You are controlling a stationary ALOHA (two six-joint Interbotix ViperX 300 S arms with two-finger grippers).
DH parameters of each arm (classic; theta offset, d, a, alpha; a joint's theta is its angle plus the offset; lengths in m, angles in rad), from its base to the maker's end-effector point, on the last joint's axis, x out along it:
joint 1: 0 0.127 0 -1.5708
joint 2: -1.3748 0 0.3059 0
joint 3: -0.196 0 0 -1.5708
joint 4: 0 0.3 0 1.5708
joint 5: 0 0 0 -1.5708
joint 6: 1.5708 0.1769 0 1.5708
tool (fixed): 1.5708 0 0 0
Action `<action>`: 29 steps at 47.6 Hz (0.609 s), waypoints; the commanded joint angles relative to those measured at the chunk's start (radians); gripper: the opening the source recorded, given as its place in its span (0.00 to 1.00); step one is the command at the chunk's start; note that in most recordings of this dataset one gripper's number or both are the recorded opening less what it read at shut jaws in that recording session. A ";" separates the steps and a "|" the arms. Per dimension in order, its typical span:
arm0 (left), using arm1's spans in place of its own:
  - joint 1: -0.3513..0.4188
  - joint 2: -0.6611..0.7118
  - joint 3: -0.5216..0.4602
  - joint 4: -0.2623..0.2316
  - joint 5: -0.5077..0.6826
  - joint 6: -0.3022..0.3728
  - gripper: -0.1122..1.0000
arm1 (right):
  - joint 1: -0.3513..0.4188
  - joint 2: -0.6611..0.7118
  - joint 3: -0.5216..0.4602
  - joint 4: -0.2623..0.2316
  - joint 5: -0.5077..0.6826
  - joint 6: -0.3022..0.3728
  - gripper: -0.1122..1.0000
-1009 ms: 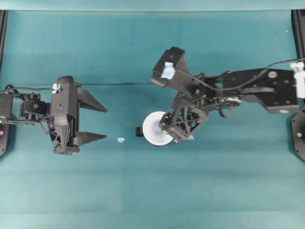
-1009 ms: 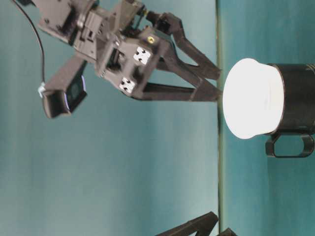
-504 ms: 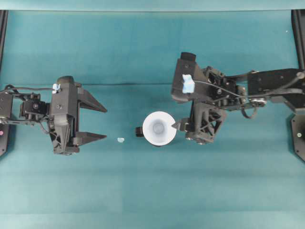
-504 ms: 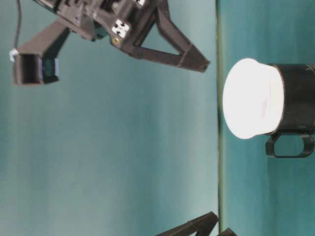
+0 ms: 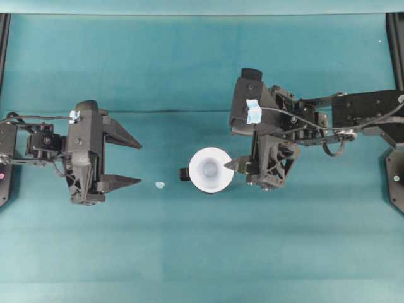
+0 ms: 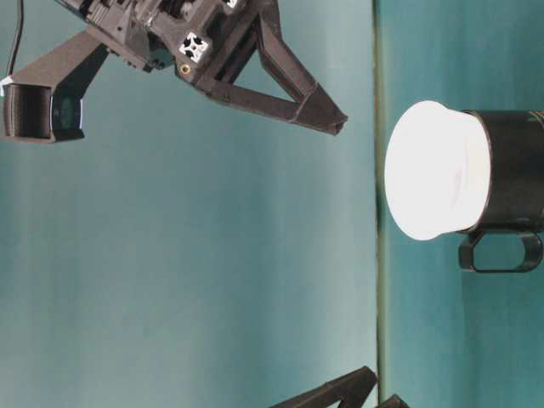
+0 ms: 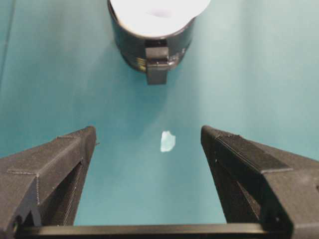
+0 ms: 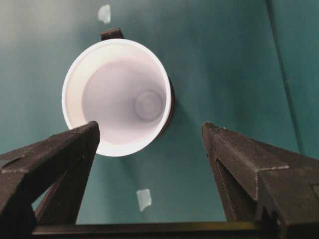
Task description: Put the paper cup into the moved cup holder.
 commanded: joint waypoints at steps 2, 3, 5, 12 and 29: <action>0.000 -0.005 -0.008 0.000 -0.005 -0.002 0.89 | 0.003 -0.021 -0.006 0.002 -0.008 -0.005 0.92; 0.000 -0.005 -0.009 0.000 -0.005 -0.002 0.89 | 0.003 -0.021 -0.006 0.002 -0.008 -0.005 0.92; -0.002 -0.005 -0.009 0.002 -0.006 -0.002 0.89 | 0.003 -0.021 -0.006 0.002 -0.008 -0.006 0.92; 0.000 -0.005 -0.009 0.002 -0.005 -0.002 0.89 | 0.002 -0.021 -0.006 0.002 -0.008 -0.002 0.92; 0.000 -0.005 -0.009 0.002 -0.005 -0.002 0.89 | 0.003 -0.021 -0.008 0.002 -0.008 0.000 0.92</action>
